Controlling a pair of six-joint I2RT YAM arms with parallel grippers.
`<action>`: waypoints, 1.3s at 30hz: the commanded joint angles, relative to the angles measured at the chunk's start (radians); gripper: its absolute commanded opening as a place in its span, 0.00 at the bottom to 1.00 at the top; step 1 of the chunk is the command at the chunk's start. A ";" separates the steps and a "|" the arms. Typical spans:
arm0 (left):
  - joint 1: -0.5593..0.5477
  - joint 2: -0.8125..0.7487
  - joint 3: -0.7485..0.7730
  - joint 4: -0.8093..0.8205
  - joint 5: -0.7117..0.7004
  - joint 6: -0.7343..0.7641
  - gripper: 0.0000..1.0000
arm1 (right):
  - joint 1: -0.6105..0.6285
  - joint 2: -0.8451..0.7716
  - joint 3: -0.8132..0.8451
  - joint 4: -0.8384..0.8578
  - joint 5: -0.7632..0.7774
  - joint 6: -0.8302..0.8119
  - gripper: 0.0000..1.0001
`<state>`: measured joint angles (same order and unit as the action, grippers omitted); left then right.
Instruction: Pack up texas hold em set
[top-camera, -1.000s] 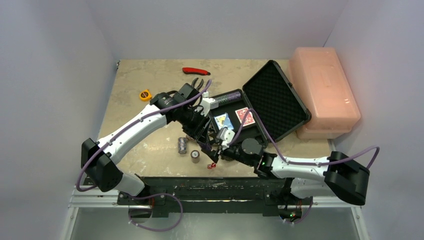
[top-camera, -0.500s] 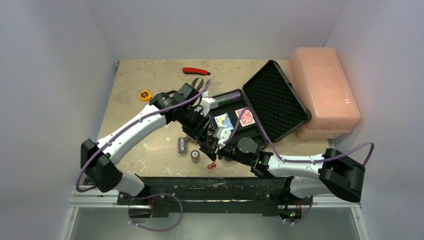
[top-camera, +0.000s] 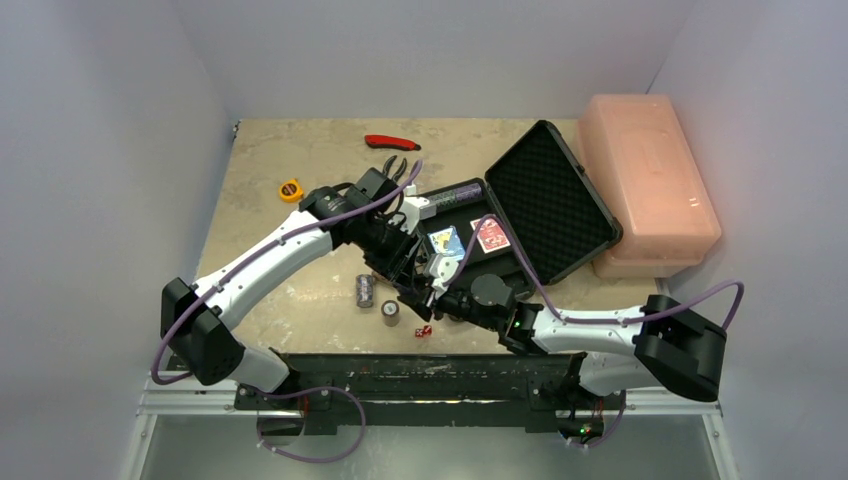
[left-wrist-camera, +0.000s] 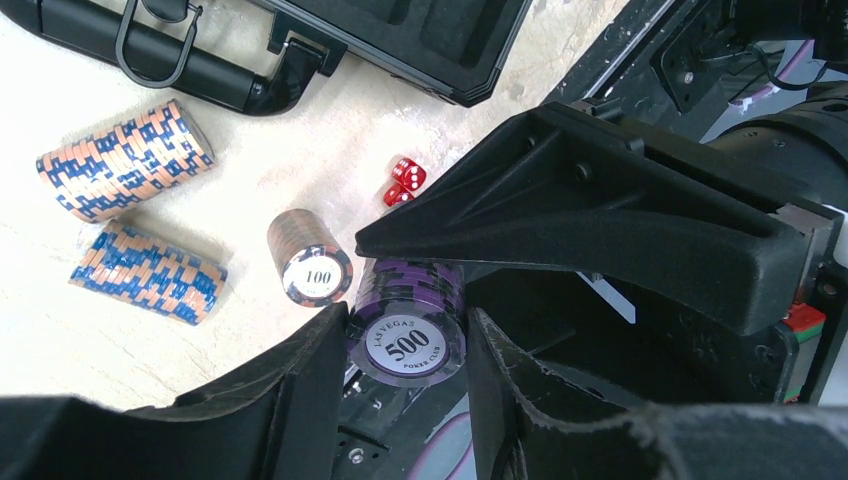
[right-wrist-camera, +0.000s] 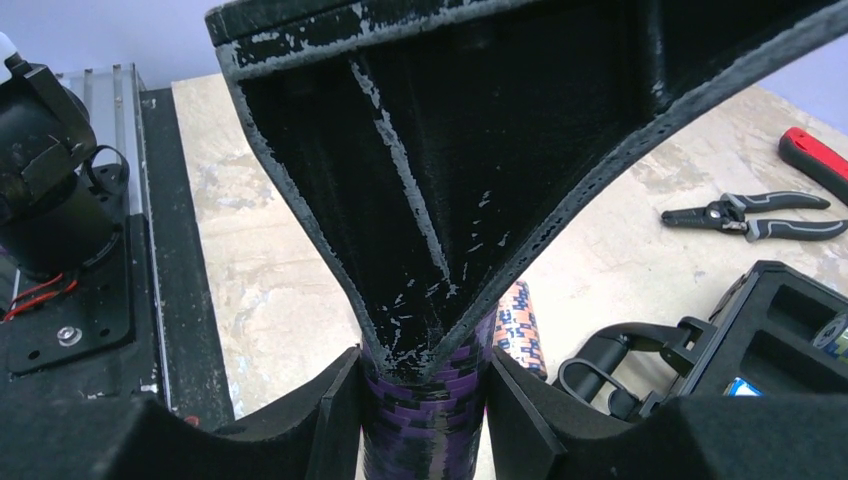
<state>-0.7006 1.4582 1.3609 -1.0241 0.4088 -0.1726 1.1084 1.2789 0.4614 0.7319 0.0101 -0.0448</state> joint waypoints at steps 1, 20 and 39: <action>0.007 -0.052 0.007 0.039 0.035 -0.010 0.00 | 0.012 0.007 0.039 0.033 0.008 0.016 0.23; 0.028 -0.120 -0.030 0.085 0.000 -0.005 0.56 | 0.038 -0.050 0.031 0.035 0.014 0.034 0.00; 0.143 -0.239 -0.076 0.163 -0.036 -0.031 1.00 | 0.039 -0.043 0.031 0.048 0.051 0.039 0.00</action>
<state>-0.5915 1.2865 1.2942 -0.9257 0.3901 -0.1902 1.1408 1.2663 0.4671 0.6838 0.0364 -0.0174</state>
